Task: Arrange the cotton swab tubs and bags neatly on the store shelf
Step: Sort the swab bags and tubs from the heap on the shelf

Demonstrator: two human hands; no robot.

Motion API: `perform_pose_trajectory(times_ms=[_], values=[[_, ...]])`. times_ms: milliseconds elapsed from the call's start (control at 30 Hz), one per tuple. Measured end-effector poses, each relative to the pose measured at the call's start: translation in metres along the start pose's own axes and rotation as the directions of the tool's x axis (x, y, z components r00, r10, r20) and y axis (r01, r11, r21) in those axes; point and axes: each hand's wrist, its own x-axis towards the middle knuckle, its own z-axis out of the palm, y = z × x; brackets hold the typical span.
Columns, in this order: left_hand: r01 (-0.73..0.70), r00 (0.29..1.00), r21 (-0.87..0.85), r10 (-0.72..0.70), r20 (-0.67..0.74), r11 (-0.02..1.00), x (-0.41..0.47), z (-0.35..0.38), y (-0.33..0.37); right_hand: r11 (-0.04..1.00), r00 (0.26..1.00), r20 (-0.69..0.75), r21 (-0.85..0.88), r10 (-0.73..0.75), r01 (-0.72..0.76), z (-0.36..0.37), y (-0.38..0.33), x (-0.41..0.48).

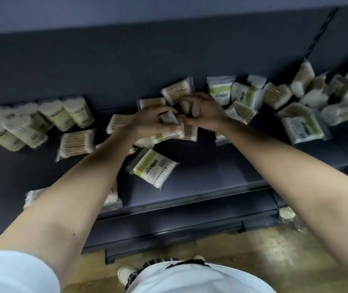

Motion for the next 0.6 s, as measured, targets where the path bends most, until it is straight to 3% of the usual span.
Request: perform_pose_trajectory(times_ms=[200,500,600], values=[[0.022,0.997,-0.018,-0.021,0.070,1.000,-0.006,-0.014,-0.007,0.990,0.989,-0.060,0.027,-0.136,0.138,-0.005,0.022,-0.026],[0.102,0.981,0.008,-0.101,0.164,0.995,-0.006,-0.033,-0.026,0.997,0.997,-0.017,-0.018,-0.081,0.081,-0.030,0.043,-0.035],[0.095,0.994,-0.084,-0.090,0.066,0.992,0.000,-0.031,-0.019,0.995,0.993,-0.070,-0.020,-0.095,0.094,-0.035,0.034,-0.022]])
